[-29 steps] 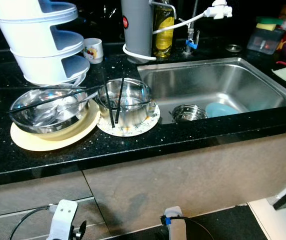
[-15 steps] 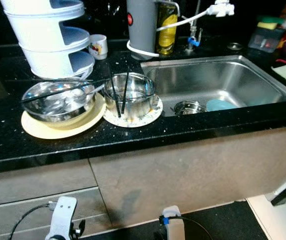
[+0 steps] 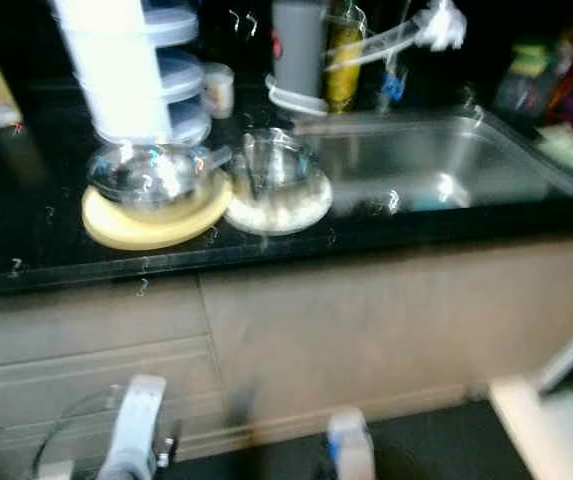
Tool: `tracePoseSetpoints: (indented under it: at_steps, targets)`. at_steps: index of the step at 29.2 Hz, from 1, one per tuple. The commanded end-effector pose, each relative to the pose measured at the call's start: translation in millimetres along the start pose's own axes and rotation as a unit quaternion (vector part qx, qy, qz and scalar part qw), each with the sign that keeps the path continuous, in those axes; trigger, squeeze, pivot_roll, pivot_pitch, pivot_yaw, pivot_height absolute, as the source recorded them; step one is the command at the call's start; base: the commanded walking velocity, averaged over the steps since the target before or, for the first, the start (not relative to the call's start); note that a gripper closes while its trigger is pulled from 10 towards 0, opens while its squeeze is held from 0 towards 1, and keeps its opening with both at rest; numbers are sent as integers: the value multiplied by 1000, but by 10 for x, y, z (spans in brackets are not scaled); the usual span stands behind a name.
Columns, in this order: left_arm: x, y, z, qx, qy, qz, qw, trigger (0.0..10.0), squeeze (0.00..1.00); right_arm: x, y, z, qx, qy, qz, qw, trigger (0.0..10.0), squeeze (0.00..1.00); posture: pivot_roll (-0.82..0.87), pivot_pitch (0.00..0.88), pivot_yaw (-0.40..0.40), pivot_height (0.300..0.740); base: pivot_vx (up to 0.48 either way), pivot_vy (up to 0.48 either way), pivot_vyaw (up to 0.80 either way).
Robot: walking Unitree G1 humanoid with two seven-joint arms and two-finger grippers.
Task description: Kitchen organization
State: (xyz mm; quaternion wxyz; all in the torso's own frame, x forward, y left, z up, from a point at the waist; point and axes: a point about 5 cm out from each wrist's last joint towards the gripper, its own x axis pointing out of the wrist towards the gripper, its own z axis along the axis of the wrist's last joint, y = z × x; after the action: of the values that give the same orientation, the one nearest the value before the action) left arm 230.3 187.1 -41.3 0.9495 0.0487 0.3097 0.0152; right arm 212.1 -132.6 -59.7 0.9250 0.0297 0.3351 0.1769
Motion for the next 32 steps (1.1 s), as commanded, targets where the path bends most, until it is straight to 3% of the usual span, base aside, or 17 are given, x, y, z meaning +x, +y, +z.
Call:
tracePoseSetpoints:
  at_steps: [1, 29, 32]
  targets:
    - [-6, 23, -42, 5, 11, 3, 1000, 10000, 0, -16, 6, -62, 9, 10, -2, 1000, 10000, 0, -33, 150, -40, 740, 0, 0, 0]
    - [-18, 14, -65, 32, 12, -10, 999, 10000, 0, -23, 0, -49, 11, -4, -10, 1000, 10000, 0, -22, 154, -31, 740, 0, 0, 0]
    - [-21, -12, -61, 52, 7, -18, 998, 10000, 0, -17, 13, -27, -13, -6, -4, 1000, 10000, 0, -20, 154, -31, 740, 0, 0, 0]
